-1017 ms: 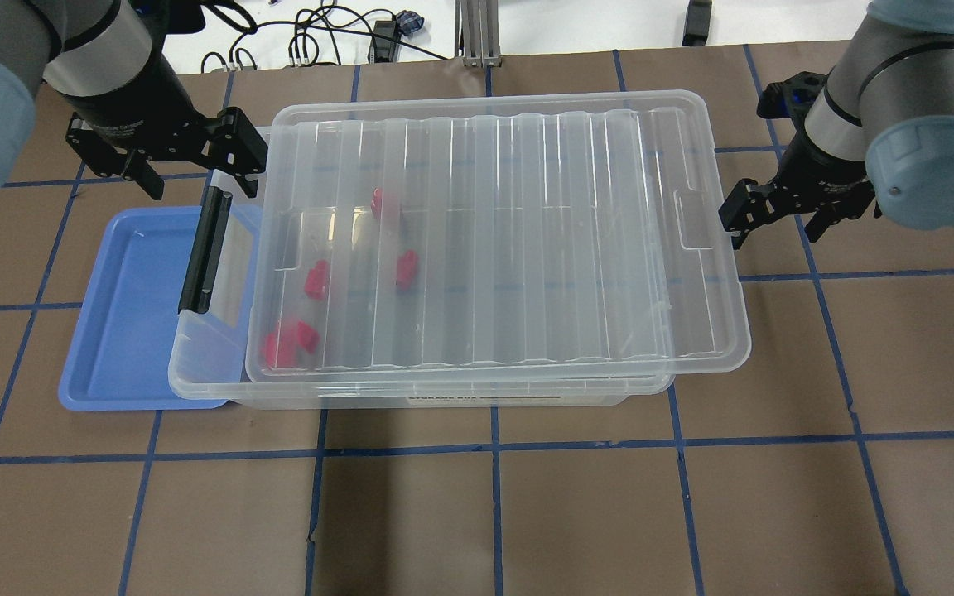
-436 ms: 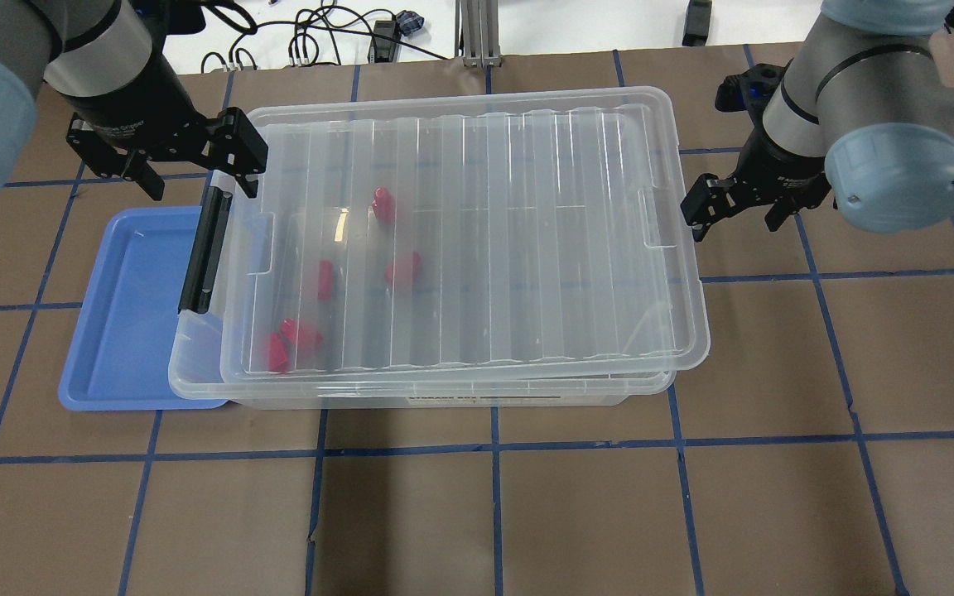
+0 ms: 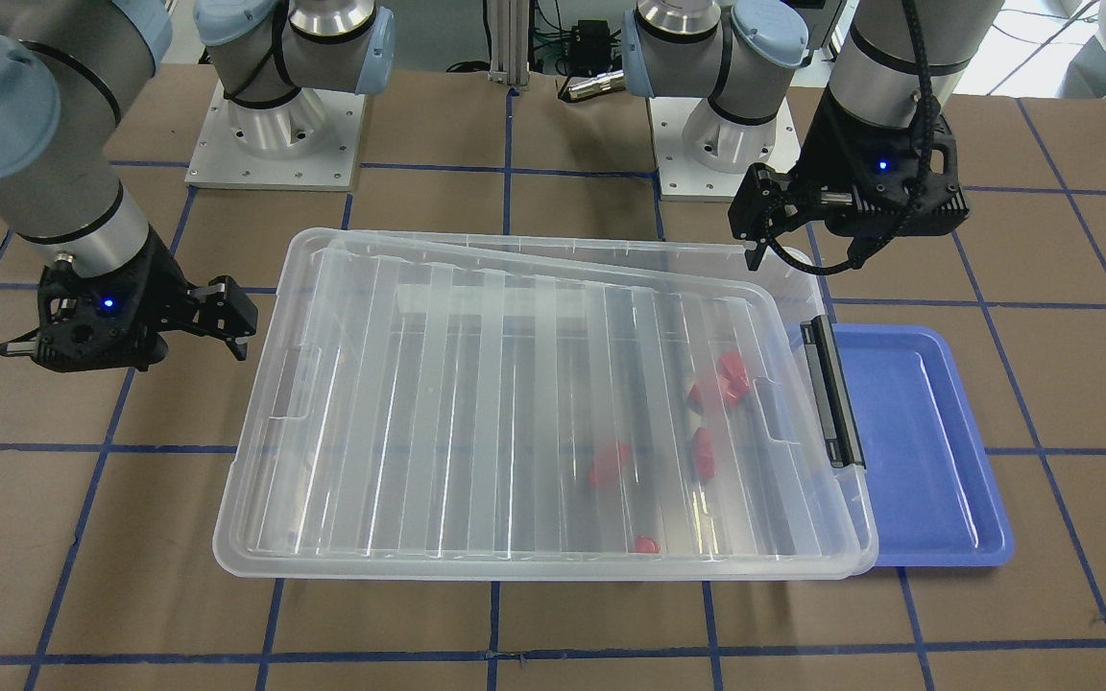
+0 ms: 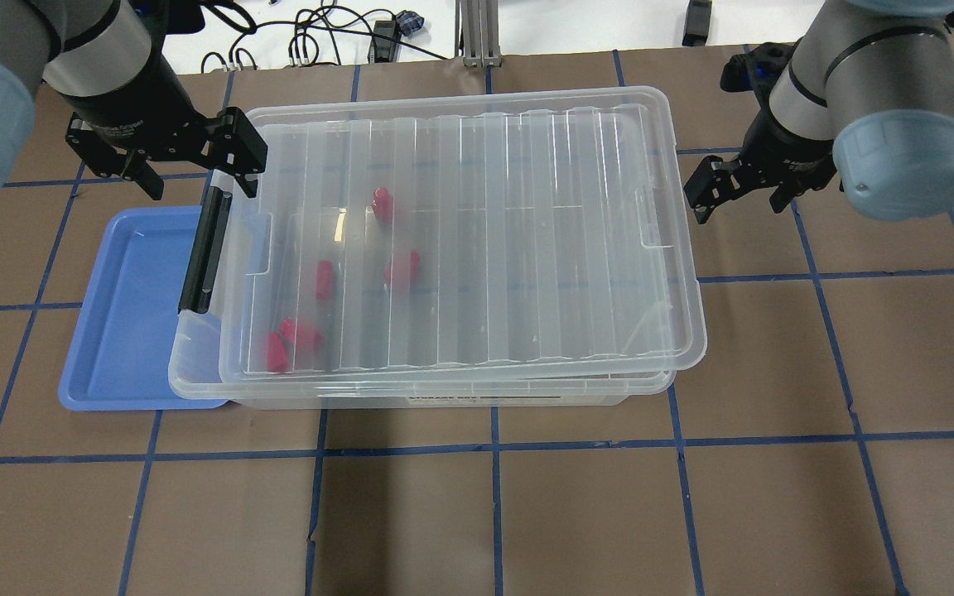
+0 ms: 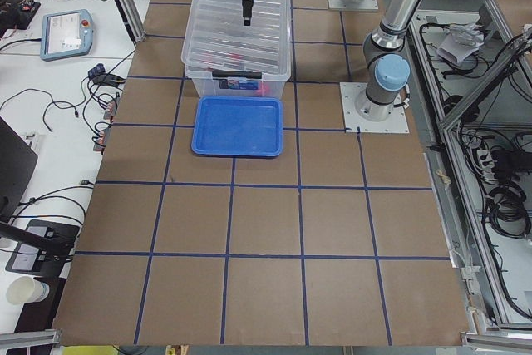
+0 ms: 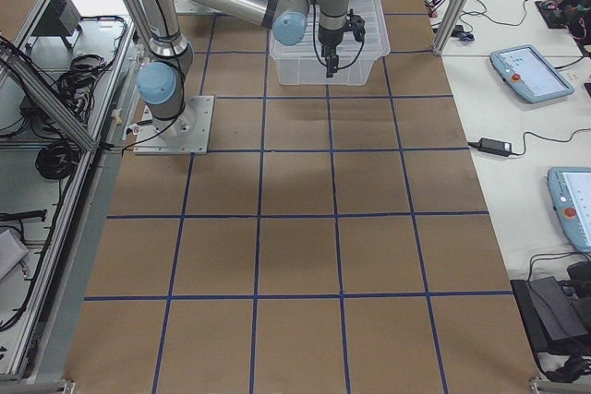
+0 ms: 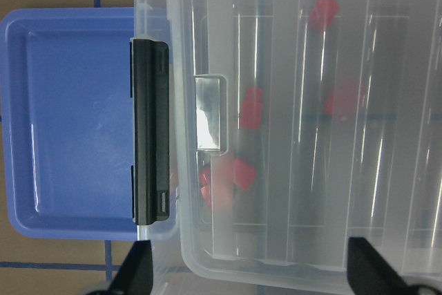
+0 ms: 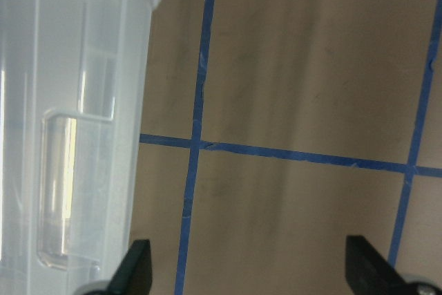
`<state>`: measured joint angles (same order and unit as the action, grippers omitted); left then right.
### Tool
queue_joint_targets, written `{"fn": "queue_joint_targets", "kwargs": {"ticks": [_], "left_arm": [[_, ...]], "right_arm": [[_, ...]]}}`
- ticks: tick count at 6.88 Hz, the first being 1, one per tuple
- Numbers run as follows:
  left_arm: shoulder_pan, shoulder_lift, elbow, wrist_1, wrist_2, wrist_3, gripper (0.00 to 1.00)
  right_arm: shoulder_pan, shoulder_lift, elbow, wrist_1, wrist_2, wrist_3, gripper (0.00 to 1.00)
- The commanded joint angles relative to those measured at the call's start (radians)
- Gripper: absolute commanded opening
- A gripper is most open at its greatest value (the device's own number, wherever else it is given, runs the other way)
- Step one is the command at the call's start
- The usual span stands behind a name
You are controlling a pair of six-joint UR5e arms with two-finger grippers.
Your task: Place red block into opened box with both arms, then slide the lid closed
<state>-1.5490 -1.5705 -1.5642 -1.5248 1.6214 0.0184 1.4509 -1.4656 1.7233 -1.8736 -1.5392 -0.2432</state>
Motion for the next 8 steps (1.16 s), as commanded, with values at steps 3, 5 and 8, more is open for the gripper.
{"fn": "queue_joint_targets", "kwargs": {"ticks": [3, 5, 8], "left_arm": [[0.000, 0.000, 0.000, 0.000, 0.002, 0.000, 1.00], [0.000, -0.003, 0.000, 0.000, 0.002, 0.002, 1.00], [0.000, -0.002, 0.001, 0.000, 0.000, 0.002, 1.00]], "right_arm": [[0.101, -0.070, -0.275, 0.312, -0.016, 0.192, 1.00], [0.195, -0.055, -0.274, 0.297, -0.015, 0.211, 1.00], [0.194, -0.056, -0.263, 0.297, -0.018, 0.209, 1.00]]}}
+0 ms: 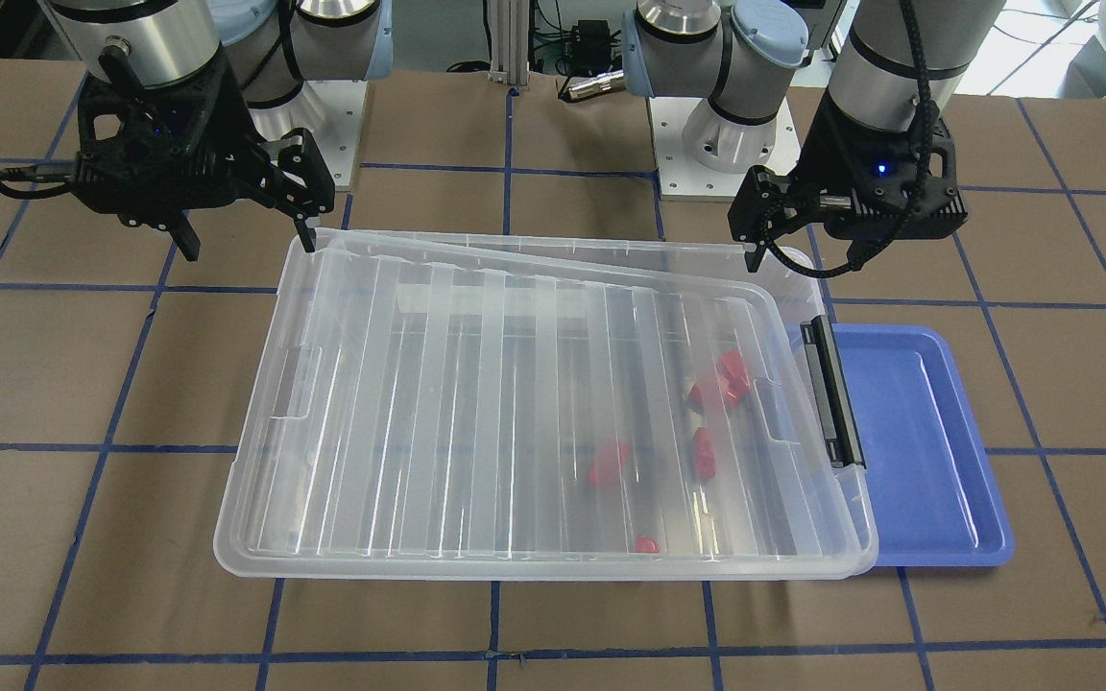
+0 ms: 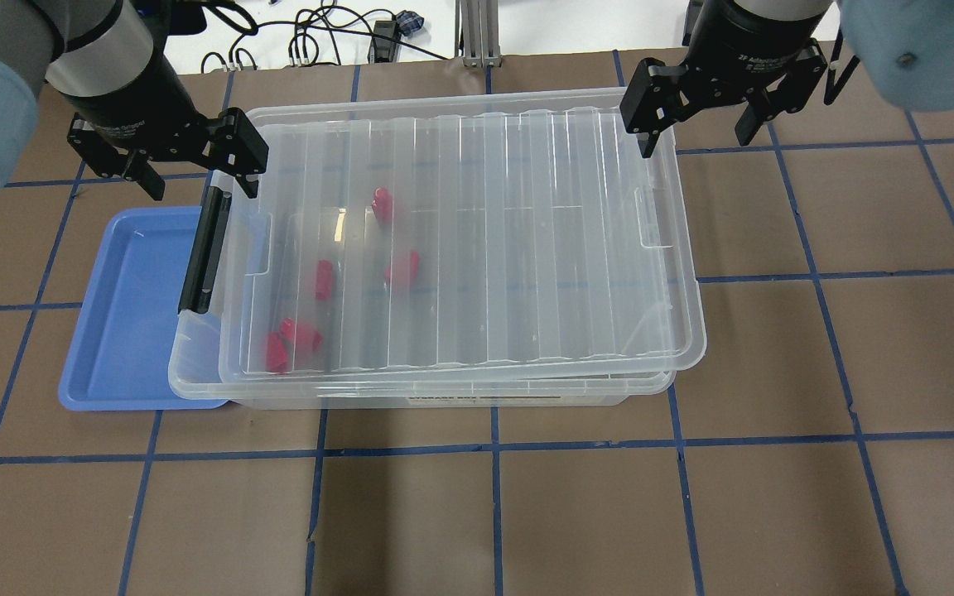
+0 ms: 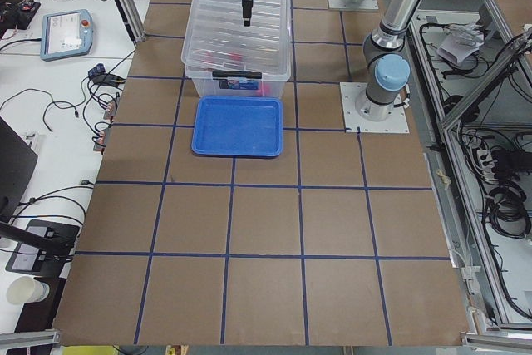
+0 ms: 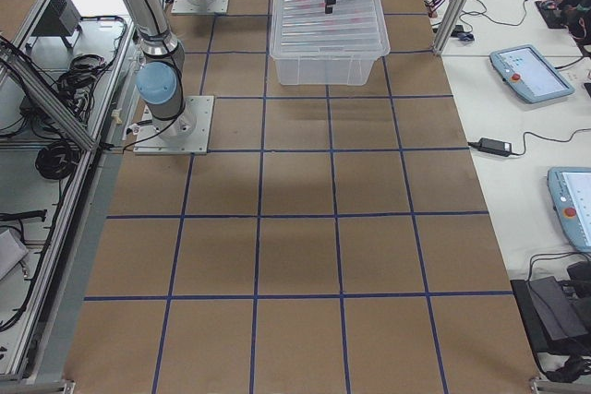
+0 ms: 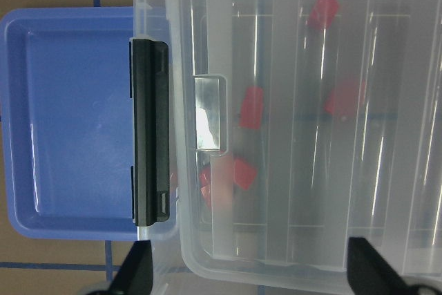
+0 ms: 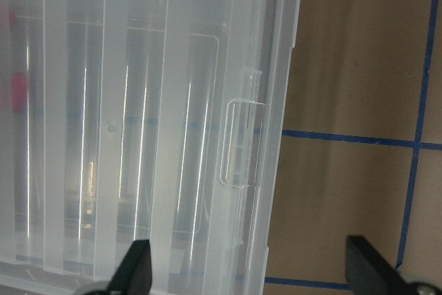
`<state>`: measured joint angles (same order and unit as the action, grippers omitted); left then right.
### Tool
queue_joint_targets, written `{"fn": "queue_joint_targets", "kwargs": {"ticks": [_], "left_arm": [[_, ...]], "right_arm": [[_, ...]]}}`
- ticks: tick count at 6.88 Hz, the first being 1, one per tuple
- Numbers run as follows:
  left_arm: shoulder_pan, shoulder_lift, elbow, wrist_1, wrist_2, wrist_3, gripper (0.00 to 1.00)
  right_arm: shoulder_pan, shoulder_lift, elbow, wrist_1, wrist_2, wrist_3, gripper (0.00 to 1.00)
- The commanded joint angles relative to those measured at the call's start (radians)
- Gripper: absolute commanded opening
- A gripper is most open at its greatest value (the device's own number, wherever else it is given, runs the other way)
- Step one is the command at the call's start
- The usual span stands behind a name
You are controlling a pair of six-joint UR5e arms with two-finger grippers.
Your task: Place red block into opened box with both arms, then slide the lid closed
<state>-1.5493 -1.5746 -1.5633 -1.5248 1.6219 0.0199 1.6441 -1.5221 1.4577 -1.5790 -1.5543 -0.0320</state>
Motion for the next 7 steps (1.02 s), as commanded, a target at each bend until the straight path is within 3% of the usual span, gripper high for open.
{"fn": "queue_joint_targets", "kwargs": {"ticks": [1, 7], "left_arm": [[0.000, 0.004, 0.000, 0.000, -0.001, 0.000, 1.00], [-0.003, 0.004, -0.001, -0.003, 0.001, 0.002, 1.00]], "right_arm": [[0.002, 0.000, 0.003, -0.001, -0.003, -0.002, 1.00], [-0.003, 0.000, 0.003, 0.011, -0.006, -0.003, 1.00]]}}
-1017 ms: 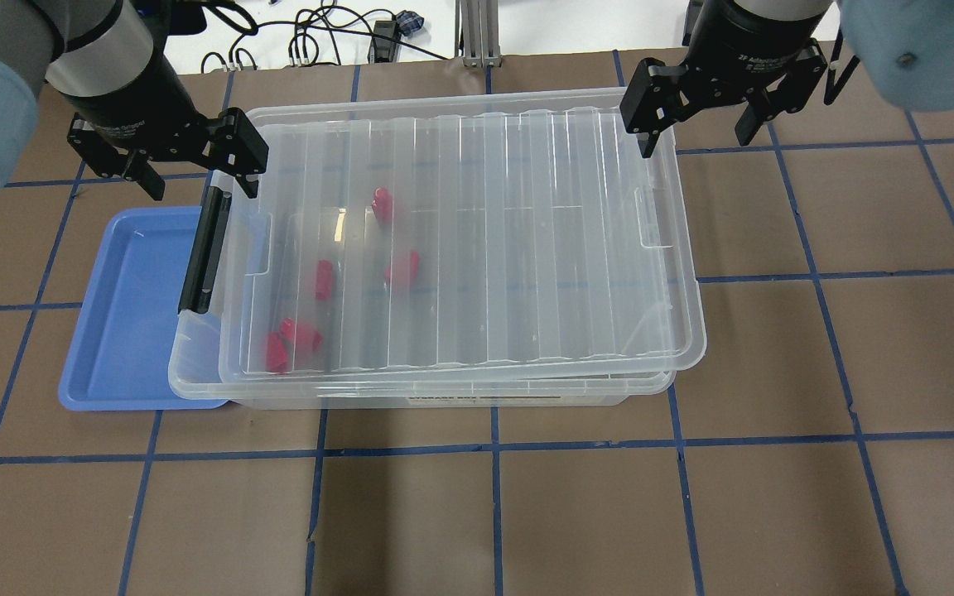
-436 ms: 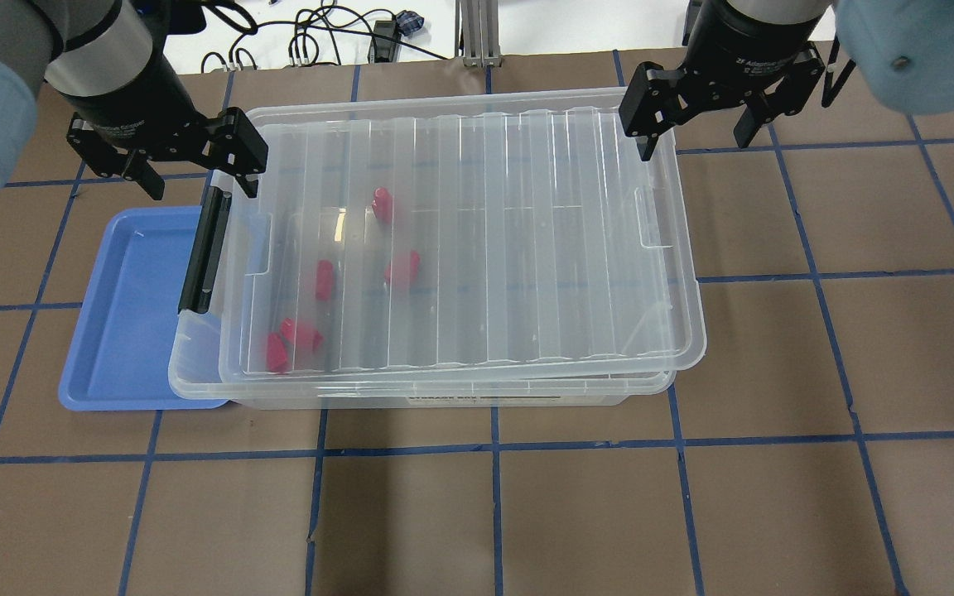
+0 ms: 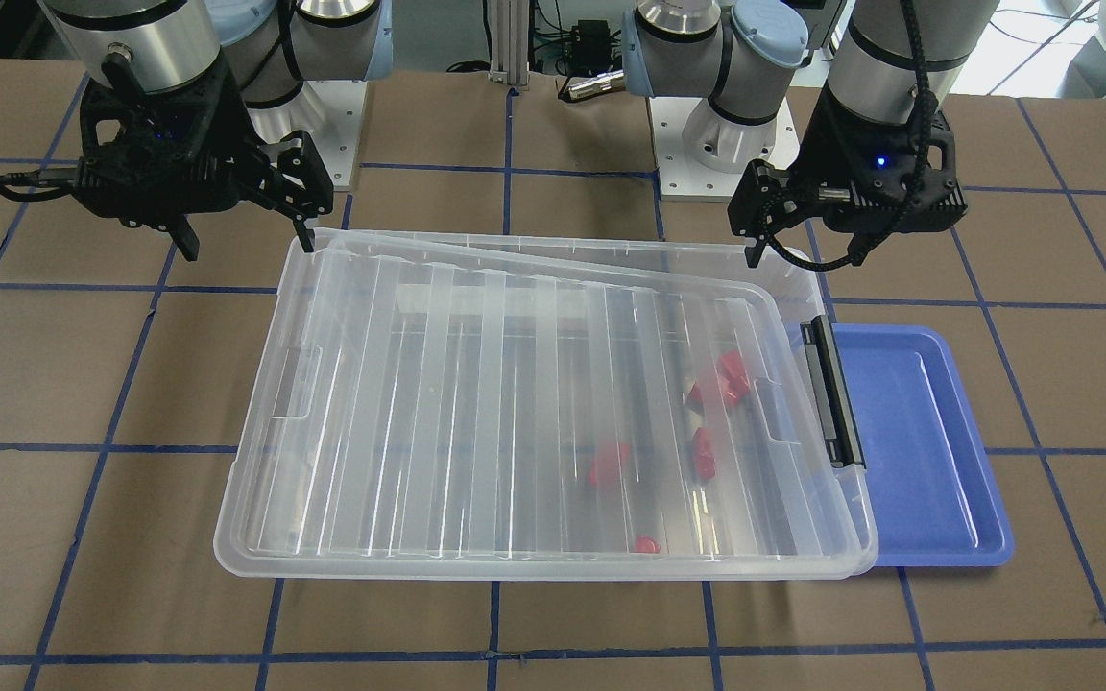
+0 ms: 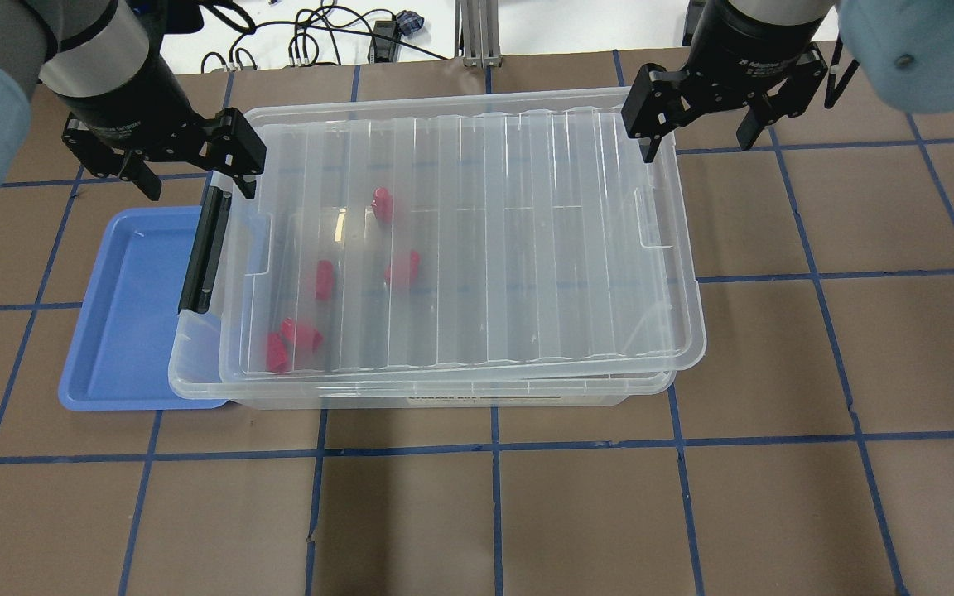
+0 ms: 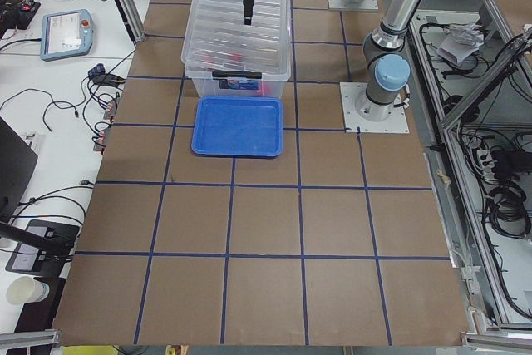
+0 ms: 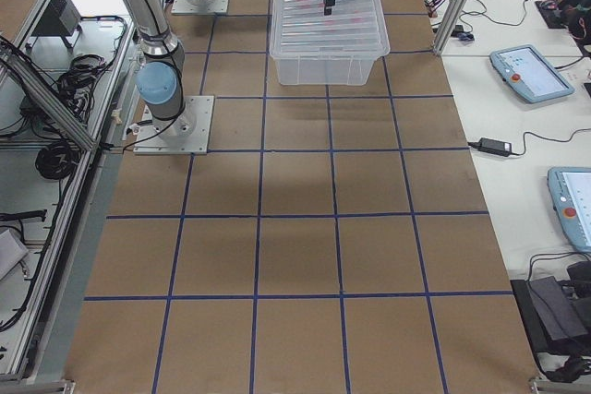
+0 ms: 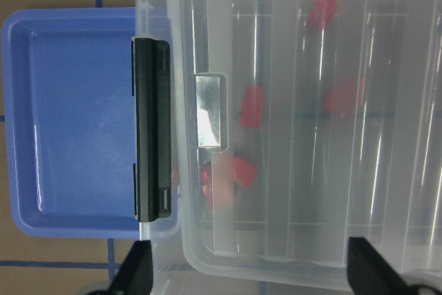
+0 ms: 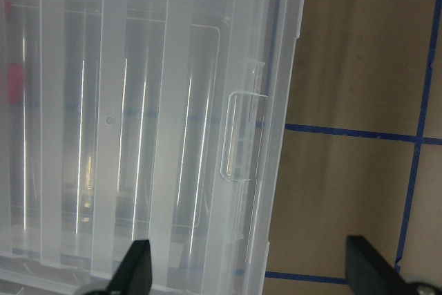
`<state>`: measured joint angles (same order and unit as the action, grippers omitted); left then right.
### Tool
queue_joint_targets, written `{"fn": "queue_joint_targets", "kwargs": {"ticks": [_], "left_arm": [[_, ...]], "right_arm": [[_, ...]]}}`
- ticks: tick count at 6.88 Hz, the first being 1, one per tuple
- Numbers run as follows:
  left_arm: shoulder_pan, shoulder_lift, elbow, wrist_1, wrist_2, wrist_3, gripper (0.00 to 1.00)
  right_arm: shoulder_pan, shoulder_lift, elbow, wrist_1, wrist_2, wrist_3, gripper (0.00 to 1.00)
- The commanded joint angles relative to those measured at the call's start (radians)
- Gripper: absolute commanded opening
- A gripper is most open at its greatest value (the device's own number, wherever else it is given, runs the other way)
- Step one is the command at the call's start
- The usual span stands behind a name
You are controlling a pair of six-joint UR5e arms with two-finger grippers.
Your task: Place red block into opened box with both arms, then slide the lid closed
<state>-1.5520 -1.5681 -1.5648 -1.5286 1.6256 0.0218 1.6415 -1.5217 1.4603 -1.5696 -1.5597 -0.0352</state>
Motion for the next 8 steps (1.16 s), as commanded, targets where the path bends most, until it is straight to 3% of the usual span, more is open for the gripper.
{"fn": "queue_joint_targets", "kwargs": {"ticks": [1, 8], "left_arm": [[0.000, -0.006, 0.000, 0.004, -0.004, 0.000, 1.00], [0.000, -0.001, -0.001, 0.004, -0.006, 0.001, 1.00]], "right_arm": [[0.000, 0.000, 0.000, -0.001, 0.001, -0.002, 1.00], [0.000, 0.000, 0.000, -0.004, 0.003, -0.002, 1.00]]}}
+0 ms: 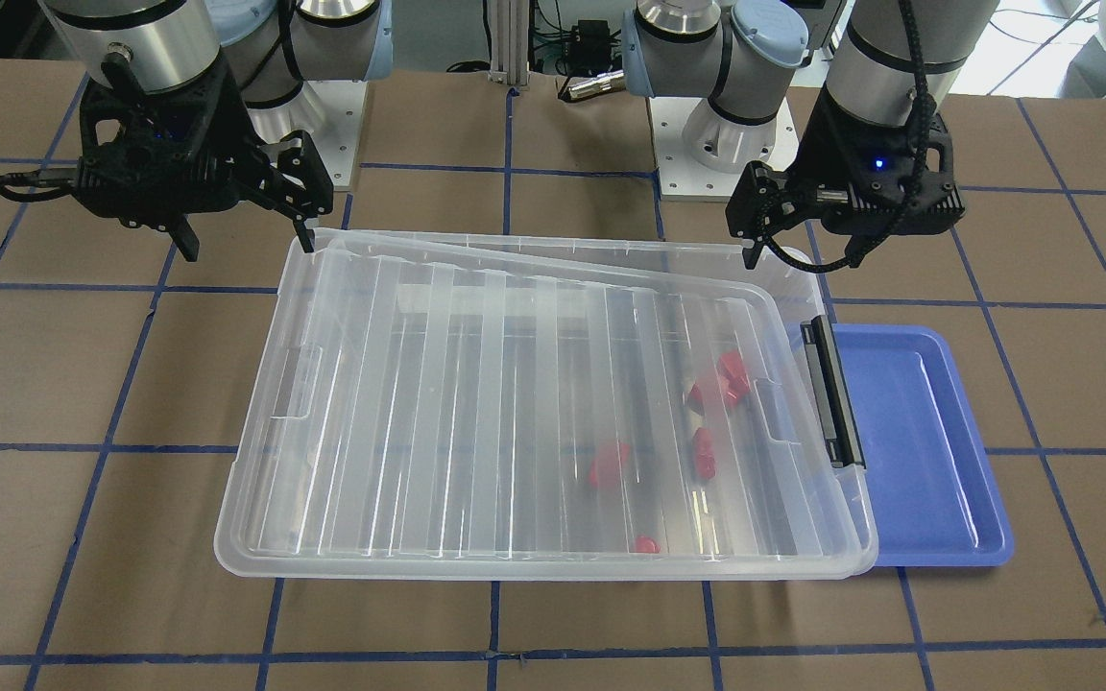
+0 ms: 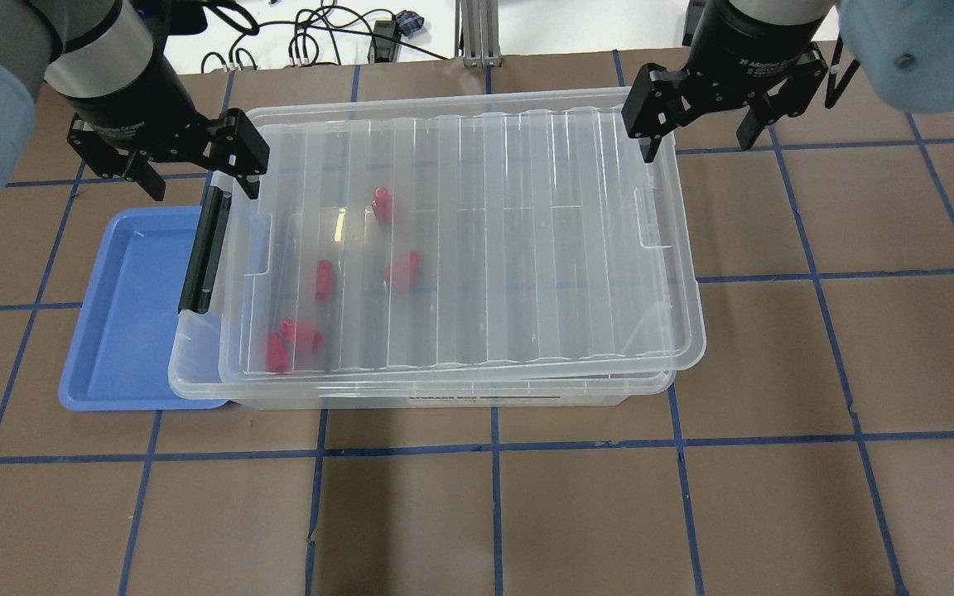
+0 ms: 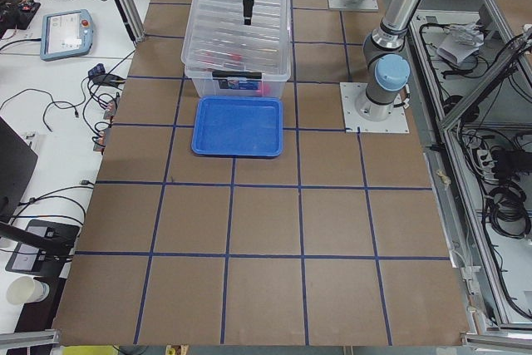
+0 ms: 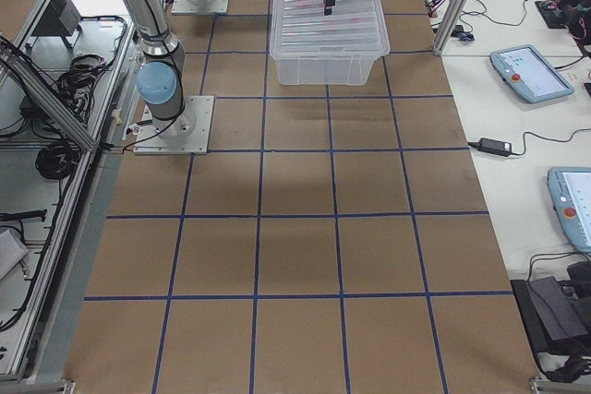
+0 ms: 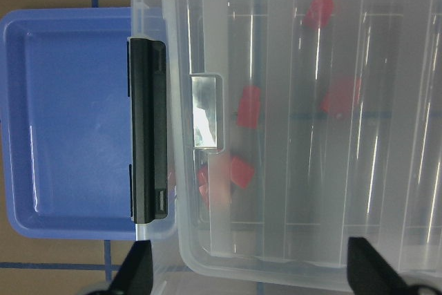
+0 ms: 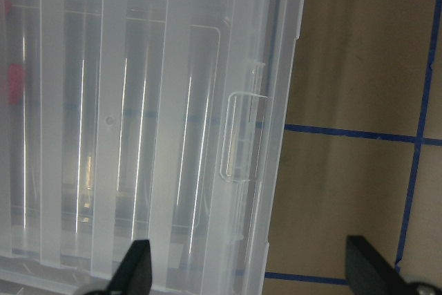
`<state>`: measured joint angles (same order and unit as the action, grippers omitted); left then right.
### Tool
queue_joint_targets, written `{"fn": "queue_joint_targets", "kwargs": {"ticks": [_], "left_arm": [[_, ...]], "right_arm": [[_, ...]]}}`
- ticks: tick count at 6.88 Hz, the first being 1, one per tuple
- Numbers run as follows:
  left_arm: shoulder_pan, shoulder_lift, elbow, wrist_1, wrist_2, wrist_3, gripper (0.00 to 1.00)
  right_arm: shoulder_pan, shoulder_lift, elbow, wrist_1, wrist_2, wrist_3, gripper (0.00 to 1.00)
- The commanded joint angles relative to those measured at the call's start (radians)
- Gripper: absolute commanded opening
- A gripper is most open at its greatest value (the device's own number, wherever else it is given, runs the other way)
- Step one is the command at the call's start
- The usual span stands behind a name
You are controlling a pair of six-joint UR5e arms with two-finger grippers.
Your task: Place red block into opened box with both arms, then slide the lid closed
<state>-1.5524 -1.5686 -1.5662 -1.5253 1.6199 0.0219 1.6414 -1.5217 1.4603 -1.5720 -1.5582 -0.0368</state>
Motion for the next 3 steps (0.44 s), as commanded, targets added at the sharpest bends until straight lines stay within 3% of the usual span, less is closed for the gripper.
{"fn": "queue_joint_targets", "kwargs": {"ticks": [1, 3], "left_arm": [[0.000, 0.005, 0.000, -0.001, 0.000, 0.001, 1.00], [0.000, -0.001, 0.000, 0.001, 0.000, 0.000, 1.00]], "right_arm": [[0.000, 0.000, 0.000, 0.001, 0.000, 0.002, 1.00], [0.000, 0.000, 0.000, 0.001, 0.001, 0.002, 1.00]]}}
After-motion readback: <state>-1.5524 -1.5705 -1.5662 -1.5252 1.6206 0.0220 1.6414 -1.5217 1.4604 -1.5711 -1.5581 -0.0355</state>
